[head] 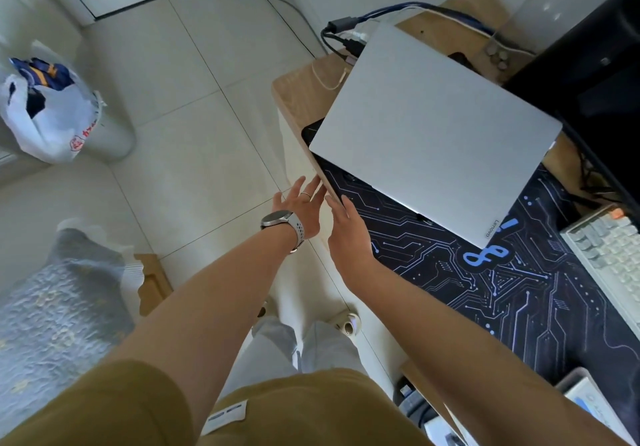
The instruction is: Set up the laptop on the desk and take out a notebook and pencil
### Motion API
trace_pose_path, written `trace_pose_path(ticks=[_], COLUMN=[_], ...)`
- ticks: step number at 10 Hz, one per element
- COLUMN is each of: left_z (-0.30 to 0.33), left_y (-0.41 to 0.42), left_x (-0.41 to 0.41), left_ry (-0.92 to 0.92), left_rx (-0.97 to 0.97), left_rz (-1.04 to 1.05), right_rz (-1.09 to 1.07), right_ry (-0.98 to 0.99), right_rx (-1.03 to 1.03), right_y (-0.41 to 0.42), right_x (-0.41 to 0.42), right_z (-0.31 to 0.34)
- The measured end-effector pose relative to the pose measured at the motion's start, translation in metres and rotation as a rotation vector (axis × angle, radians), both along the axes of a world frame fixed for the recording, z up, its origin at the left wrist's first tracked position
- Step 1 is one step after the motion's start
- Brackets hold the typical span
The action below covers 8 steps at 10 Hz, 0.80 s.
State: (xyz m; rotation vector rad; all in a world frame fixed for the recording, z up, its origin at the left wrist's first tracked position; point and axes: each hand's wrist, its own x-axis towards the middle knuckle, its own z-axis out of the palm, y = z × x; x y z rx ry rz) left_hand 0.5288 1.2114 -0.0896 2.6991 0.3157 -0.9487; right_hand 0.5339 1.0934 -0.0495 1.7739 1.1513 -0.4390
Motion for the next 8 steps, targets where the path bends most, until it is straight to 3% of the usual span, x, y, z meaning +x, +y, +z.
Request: trace_pose_path(ticks=[1, 4, 5, 6, 8], left_z=[0.000, 0.004, 0.007, 0.013, 0.025], left_y=[-0.001, 0.002, 0.001, 0.001, -0.002], left_x=[0.000, -0.001, 0.000, 0.000, 0.005], left_ry=[0.004, -0.010, -0.025, -0.058, 0.030], left_rx=[-0.002, 0.063, 0.074, 0.074, -0.069], left_rz=[0.011, -0.047, -0.053, -0.039, 0.033], right_rz=[0.058, -0.036, -0.160, -0.293, -0.573], right_ry=[-0.028, 0.039, 0.165, 0.300, 0.310], right_rx=[-0.036, -0.014, 0.114, 0.397, 0.574], right_y=[0.000, 0.014, 0.016, 0.012, -0.022], right_x=[-0.002, -0.001, 0.007, 0.014, 0.001], right_z=[-0.006, 0.003, 0.011, 0.024, 0.036])
